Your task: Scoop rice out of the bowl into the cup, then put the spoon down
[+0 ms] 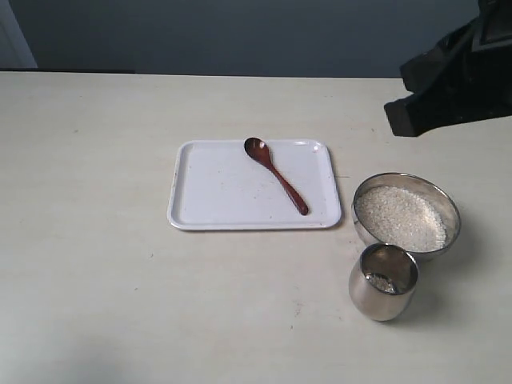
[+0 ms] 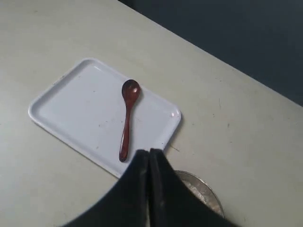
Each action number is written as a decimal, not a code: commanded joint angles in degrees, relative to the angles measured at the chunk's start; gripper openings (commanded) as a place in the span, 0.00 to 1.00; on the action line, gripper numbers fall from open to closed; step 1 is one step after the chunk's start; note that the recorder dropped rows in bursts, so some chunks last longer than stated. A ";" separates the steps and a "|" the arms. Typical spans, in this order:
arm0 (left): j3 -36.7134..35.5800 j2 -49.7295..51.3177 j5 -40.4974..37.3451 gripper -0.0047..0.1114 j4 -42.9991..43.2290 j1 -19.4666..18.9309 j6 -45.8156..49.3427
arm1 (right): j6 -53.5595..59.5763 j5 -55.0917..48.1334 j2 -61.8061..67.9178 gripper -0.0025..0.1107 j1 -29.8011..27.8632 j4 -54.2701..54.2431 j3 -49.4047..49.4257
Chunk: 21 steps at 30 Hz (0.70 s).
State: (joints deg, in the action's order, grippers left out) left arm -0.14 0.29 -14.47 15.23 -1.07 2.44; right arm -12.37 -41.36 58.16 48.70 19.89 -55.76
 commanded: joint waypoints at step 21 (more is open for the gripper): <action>0.14 -0.29 0.63 0.04 -0.12 0.61 -0.40 | -3.29 17.95 -28.27 0.02 -36.34 -4.42 25.42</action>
State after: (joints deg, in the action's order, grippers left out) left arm -0.14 0.29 -14.47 15.23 -1.07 2.44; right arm -15.54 -24.29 36.54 17.26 16.89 -36.41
